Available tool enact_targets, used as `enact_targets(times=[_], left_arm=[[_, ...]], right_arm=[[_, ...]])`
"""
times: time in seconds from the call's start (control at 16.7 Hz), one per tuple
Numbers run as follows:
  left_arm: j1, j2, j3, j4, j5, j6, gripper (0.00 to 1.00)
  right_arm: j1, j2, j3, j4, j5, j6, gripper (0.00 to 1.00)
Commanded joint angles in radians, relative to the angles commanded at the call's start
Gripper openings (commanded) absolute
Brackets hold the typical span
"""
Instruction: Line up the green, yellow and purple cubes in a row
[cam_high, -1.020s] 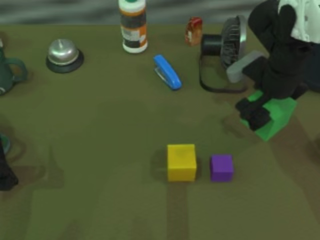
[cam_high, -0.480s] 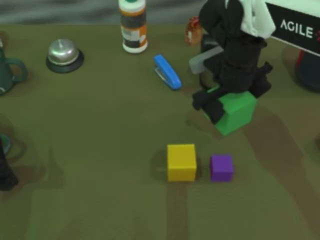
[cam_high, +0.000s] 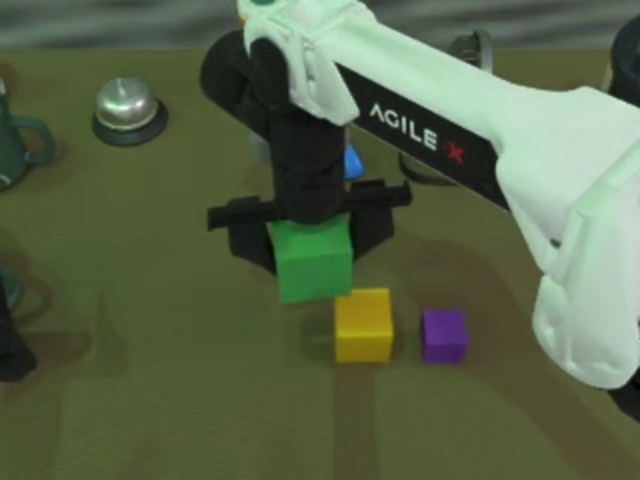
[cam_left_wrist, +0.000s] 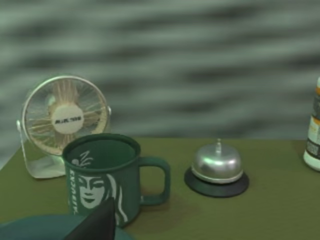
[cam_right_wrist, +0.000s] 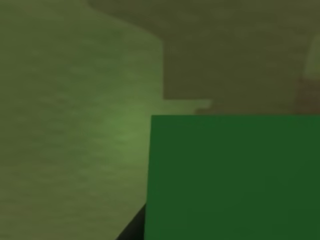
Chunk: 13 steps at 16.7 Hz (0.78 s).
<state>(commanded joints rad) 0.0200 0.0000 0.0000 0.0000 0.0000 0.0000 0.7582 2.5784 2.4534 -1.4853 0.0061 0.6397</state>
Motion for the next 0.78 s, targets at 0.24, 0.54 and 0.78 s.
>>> enact_targets(times=[0.24,0.54,0.78], left_arm=[[0.0,0.0,0.0,0.0,0.0,0.0,1.0],[0.0,0.0,0.0,0.0,0.0,0.0,1.0],[0.0,0.0,0.0,0.0,0.0,0.0,1.0]], right_arm=[[0.104,0.077,0.184,-0.079,0.005,0.215,0.0],[0.131,0.093,0.233,-0.097,0.008,0.265,0.0],[0.128,0.085,0.214,-0.078,0.006,0.263,0.0]])
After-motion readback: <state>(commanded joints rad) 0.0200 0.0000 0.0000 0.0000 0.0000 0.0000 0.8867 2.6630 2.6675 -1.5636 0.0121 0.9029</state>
